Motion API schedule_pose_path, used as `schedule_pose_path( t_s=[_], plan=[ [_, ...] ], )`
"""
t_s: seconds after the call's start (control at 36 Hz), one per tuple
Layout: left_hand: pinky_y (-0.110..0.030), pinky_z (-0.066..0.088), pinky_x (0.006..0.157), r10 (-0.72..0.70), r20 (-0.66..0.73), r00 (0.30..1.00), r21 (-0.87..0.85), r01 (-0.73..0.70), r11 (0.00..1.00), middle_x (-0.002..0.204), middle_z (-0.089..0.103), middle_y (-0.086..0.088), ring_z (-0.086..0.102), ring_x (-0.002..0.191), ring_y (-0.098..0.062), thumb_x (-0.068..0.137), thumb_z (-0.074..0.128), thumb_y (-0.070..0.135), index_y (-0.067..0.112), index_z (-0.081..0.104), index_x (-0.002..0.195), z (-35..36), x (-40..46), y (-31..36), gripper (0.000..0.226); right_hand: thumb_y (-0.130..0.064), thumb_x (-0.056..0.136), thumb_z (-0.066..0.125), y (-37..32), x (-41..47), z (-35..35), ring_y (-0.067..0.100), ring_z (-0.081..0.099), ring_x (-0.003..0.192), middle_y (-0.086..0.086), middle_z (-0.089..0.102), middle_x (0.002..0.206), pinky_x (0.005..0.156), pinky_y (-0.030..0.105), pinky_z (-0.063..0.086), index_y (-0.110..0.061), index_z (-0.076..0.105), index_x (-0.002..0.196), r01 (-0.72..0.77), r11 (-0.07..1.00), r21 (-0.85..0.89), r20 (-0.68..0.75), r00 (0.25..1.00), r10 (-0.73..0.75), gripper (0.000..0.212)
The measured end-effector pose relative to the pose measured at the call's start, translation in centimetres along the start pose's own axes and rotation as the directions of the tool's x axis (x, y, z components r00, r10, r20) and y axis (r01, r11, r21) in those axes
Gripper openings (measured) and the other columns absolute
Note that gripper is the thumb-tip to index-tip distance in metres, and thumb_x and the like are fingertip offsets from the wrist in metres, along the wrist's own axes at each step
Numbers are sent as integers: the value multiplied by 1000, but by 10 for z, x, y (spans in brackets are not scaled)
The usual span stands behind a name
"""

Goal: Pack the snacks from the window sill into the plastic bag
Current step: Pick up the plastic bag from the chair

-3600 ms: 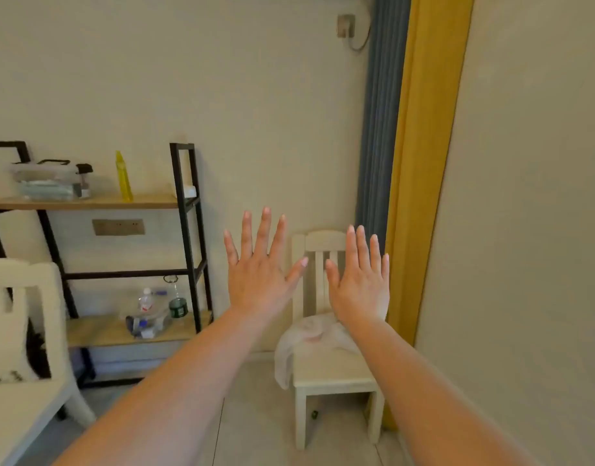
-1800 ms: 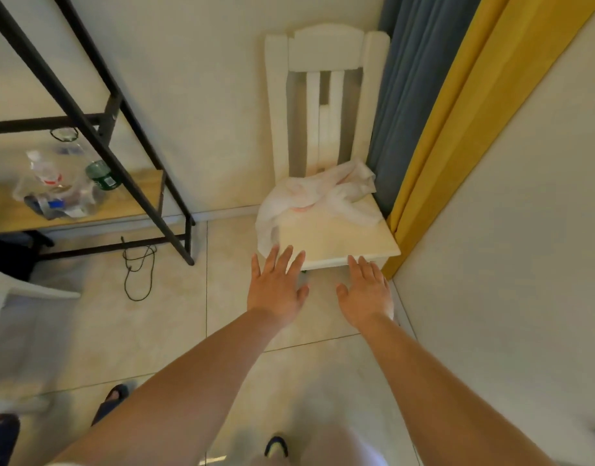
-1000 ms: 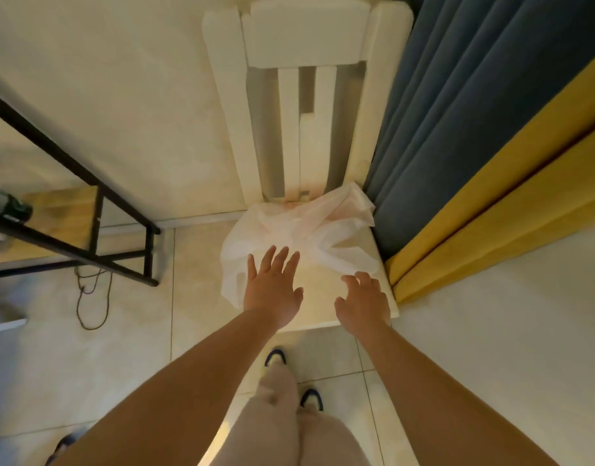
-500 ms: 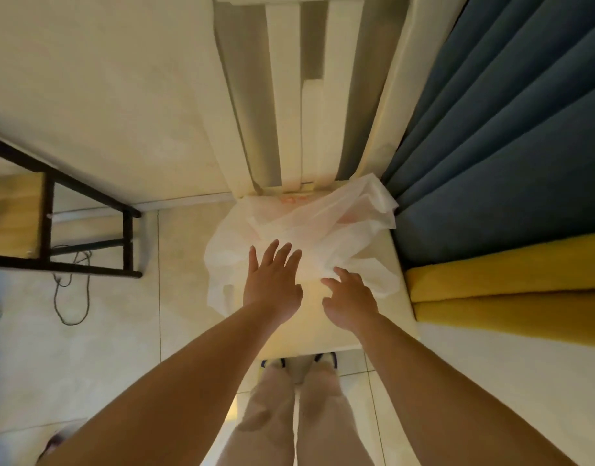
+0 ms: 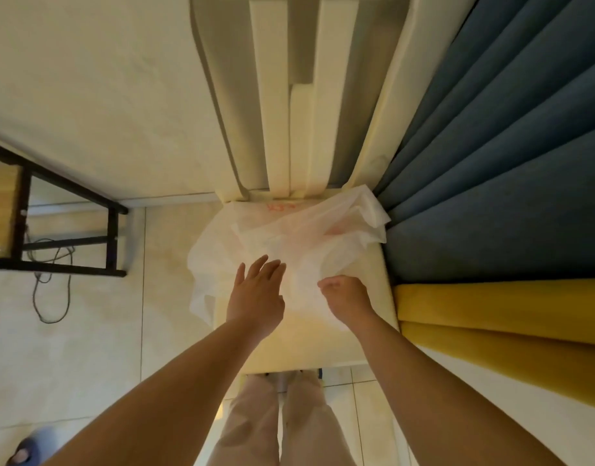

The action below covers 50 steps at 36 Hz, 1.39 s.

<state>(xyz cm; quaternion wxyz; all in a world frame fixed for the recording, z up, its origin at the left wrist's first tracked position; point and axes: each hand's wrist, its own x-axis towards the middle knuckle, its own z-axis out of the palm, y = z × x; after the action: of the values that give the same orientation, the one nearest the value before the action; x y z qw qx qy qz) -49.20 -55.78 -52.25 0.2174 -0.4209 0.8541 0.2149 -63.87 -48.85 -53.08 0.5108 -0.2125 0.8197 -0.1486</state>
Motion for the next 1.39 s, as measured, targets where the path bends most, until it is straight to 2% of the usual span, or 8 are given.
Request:
schedule_pose_path(
  t_s=[0.33,0.53,0.64,0.83,0.97,1.08,1.25,1.39],
  plan=[
    [-42,2,119,-18,7,1000,-22,18,1000,158,6,6,3,146,-17,91,52,36,30,3,151,-26,-40,13,77,-6,90,58,-43,-71,-72,11,62,84,6,64,105,84,20,46,1,65,107,73,810,582,57,990,-130,20],
    [-38,18,116,4,-162,987,-109,-22,994,147,39,11,35,135,-13,100,35,24,36,48,134,-59,-48,29,39,-9,92,56,-40,-117,-109,11,62,83,0,66,95,84,21,48,-2,68,106,115,885,452,28,989,-143,20],
    [-31,45,87,-33,-157,987,-214,-1,977,124,62,1,58,109,-25,100,32,21,28,58,122,-77,-60,49,35,-23,90,61,-33,-135,-118,20,58,108,4,64,116,94,29,43,-16,68,106,166,954,250,-147,980,-132,18],
    [-27,38,73,-3,-214,977,-287,-60,956,106,64,-4,52,85,-19,100,35,25,20,63,108,-109,-92,84,30,-53,75,69,-34,-166,-81,26,13,142,-8,-9,156,110,39,31,-34,7,149,283,866,-412,-68,938,-339,98],
    [-24,35,66,102,-162,982,-445,-165,880,93,56,1,50,82,-18,99,32,15,18,58,89,-128,-117,84,27,-41,90,54,-33,-174,-64,29,32,132,0,11,155,102,42,39,-34,37,137,212,800,-562,-319,836,-446,50],
    [-25,43,66,154,-201,967,-563,-243,790,91,60,-1,56,84,-21,98,34,15,17,58,93,-133,-134,67,24,-25,95,49,-34,-187,-56,23,42,123,1,43,140,98,33,37,-25,54,125,241,685,-688,-283,780,-558,31],
    [-21,34,65,258,-222,940,-573,-340,746,94,59,-10,49,83,-15,98,40,14,20,51,87,-128,-155,37,17,-17,97,46,-34,-228,-34,23,55,102,7,60,111,73,22,30,-12,51,114,260,818,-513,-353,805,-477,19],
    [-23,42,72,448,-14,894,-346,-425,837,106,61,1,56,95,-17,82,67,46,21,58,116,-127,-184,21,43,-22,92,52,-10,-267,-8,25,57,103,3,61,113,85,31,43,-25,50,120,200,892,-405,-500,768,-400,28]
  ],
)
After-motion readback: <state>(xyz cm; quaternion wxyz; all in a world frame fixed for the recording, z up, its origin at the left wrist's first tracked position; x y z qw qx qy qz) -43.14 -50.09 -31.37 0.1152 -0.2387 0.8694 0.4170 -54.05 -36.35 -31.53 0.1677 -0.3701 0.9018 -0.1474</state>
